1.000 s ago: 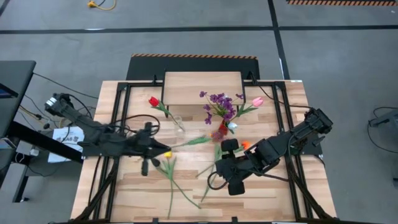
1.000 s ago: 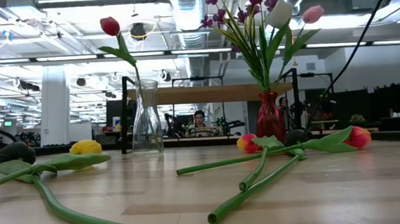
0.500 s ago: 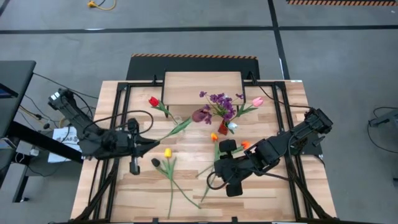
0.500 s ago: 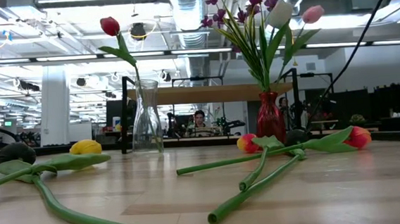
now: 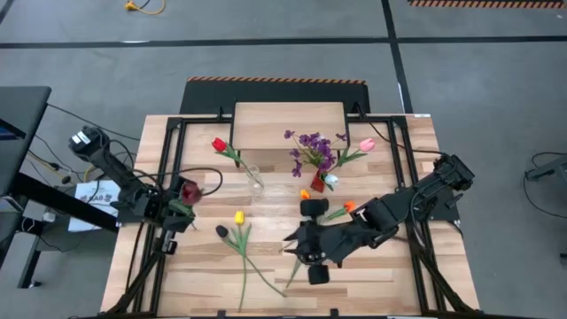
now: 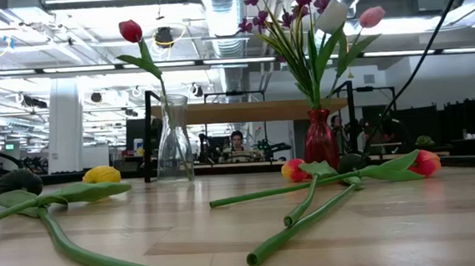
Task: Pick and place flowers into a vace then onto a shelf
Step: Put the dark red flower into the transparent flower vase
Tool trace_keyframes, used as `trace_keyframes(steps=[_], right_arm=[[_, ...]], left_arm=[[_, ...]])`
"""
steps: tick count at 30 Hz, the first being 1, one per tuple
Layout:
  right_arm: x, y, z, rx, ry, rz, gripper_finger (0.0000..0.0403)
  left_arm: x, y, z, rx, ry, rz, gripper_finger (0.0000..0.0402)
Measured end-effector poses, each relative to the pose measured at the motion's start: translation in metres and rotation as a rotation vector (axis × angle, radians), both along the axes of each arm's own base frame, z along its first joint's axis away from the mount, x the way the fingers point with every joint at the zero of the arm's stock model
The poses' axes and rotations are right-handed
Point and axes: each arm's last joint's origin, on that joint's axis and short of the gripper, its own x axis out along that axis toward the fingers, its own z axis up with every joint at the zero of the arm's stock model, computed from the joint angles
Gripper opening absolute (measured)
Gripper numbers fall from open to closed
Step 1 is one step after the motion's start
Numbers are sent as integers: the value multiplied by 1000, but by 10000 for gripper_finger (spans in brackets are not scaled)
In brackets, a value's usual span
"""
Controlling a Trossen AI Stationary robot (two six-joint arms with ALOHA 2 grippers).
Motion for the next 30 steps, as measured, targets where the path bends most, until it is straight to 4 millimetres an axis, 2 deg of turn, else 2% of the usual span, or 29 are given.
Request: trace_keyframes(steps=[4, 7, 9, 11, 13, 17, 23, 30], right_arm=[[20, -3, 13, 39, -203, -9, 107], [37, -6, 14, 35, -312, -10, 107], [58, -14, 12, 64, -407, -35, 107], [67, -18, 1, 43, -396, -38, 107], [87, -27, -8, 57, -453, -32, 107], [108, -36, -20, 30, -527, 24, 107], [120, -46, -29, -54, -569, 35, 107], [123, -38, -31, -71, -632, 78, 107]], left_arm=[[5, 2, -9, 28, 48, 3, 0], [10, 3, -13, 60, 80, -26, 0], [12, 2, -15, 80, 89, -57, 0], [12, 2, -16, 90, 96, -76, 0], [14, 1, -18, 96, 120, -78, 0], [17, -1, -23, 139, 177, -80, 0], [18, -2, -25, 152, 194, -80, 0], [19, -2, -27, 148, 221, -46, 0]])
